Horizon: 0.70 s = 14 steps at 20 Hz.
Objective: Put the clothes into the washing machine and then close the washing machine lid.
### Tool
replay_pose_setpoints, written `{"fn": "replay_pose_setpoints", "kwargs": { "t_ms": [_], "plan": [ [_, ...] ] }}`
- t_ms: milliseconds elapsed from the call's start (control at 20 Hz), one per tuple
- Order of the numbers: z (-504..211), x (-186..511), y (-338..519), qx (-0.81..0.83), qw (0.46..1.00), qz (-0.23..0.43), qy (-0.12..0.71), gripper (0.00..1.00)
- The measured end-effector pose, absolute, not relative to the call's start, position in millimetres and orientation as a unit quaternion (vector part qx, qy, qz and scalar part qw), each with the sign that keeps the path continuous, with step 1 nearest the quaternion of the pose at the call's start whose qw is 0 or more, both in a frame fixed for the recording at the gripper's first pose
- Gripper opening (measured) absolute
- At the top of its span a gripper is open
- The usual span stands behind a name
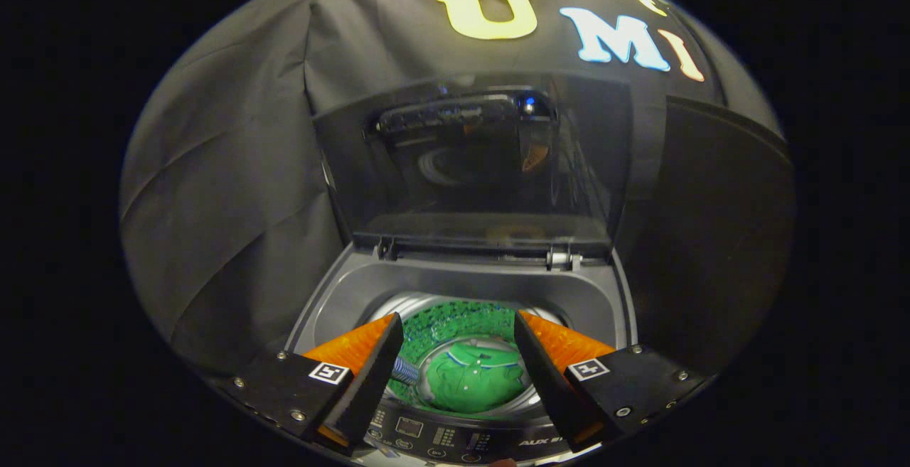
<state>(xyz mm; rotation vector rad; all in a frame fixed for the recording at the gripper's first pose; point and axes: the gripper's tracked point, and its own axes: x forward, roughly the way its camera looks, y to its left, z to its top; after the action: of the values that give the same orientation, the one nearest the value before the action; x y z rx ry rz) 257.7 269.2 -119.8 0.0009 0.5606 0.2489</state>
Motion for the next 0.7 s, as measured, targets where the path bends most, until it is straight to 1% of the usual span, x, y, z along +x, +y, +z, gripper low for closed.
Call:
{"fn": "replay_pose_setpoints", "kwargs": {
  "t_ms": [400,700],
  "plan": [
    [-31.5,281.4,274.3,-0.007,0.984,0.115,0.137,0.96],
    [12.7,307.7,282.0,0.001,0.991,0.104,0.09,0.96]
  ]
}}
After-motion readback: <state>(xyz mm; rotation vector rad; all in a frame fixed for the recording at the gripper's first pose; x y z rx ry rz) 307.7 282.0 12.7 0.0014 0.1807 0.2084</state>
